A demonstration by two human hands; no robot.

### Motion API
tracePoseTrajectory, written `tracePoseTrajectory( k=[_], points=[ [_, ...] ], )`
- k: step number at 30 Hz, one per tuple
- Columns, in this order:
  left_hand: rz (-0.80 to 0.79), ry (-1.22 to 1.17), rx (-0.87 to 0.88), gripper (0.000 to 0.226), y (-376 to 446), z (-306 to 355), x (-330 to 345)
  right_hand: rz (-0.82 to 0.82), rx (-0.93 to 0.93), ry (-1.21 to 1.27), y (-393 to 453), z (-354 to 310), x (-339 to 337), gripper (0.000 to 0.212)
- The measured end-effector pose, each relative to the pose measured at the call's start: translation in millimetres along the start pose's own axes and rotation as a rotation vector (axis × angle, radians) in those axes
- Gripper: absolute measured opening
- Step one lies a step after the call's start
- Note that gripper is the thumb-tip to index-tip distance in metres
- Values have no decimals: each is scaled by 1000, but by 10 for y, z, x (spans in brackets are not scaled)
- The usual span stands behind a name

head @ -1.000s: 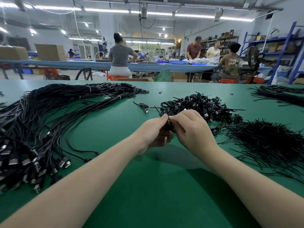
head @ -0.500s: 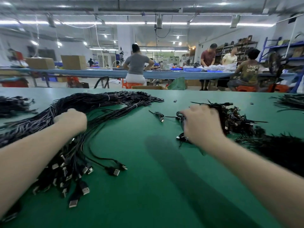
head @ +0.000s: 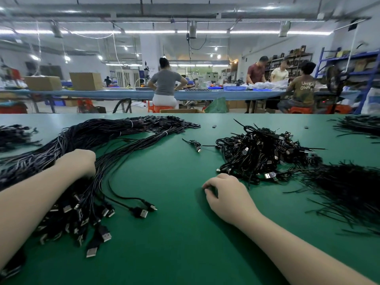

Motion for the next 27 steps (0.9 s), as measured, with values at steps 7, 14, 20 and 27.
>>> tracePoseTrajectory(
  k=[7,14,20,27],
  points=[
    [-58,-72,117,43,103,124,120,-4,14,-20,7,-2,15,24],
    [0,-143,51,45,260,279,246,26,4,-12,15,-7,37,23],
    [-41,-230,67,50,480,421,257,39,0,-1,28,-7,55,21],
    [-94,-415,26,54,684,467,271,44,-7,10,35,2,70,21]
  ],
)
Point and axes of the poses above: each hand's wrist, its own y-axis towards the middle knuckle, its own x-axis out of the palm, z = x × y, the point moved 5 cm from there along y, towards the middle knuckle, and after that the axes turned 13 degrees about -x, right-handed, at the moved point
